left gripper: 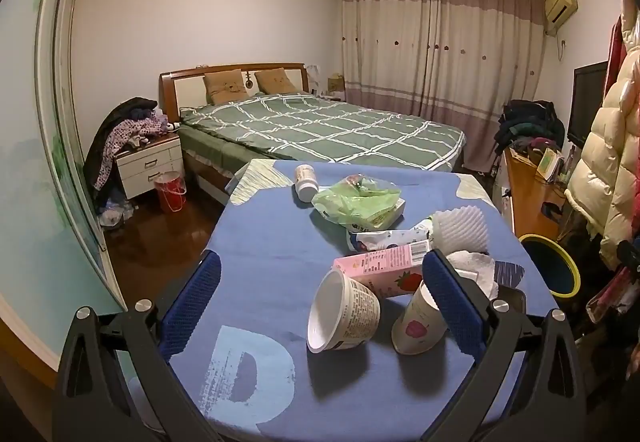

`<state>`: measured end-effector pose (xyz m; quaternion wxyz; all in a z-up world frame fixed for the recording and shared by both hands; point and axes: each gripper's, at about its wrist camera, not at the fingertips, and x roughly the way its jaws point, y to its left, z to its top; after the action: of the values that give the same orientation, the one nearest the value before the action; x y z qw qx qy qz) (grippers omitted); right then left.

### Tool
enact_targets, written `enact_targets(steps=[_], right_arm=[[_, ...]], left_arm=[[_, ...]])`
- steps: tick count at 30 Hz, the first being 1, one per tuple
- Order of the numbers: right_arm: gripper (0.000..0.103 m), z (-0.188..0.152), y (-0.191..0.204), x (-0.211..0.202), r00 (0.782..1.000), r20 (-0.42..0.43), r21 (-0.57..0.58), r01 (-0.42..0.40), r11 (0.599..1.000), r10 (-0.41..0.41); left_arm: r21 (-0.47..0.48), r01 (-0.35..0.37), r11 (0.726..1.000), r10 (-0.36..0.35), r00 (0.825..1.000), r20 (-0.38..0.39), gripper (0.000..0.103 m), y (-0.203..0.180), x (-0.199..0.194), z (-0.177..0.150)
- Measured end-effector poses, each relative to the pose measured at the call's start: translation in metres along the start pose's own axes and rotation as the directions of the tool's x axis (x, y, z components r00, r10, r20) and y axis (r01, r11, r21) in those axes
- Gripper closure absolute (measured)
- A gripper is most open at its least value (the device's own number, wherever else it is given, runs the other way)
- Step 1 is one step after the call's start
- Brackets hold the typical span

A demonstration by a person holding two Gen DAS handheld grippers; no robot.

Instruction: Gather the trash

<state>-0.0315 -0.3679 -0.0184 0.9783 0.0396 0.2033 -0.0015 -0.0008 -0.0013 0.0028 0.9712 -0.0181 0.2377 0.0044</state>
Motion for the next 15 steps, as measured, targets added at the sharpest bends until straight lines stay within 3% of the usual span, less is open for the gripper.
enact_targets(steps=[15], right_arm=[[0.006, 0.001, -0.005, 0.008, 1.000, -0.015, 0.013, 0.002, 1.000, -0.002]], left_arm=[[0.008, -0.010, 1.000, 0.010, 1.000, -0.017, 0.004, -0.001, 0.013, -0.007]])
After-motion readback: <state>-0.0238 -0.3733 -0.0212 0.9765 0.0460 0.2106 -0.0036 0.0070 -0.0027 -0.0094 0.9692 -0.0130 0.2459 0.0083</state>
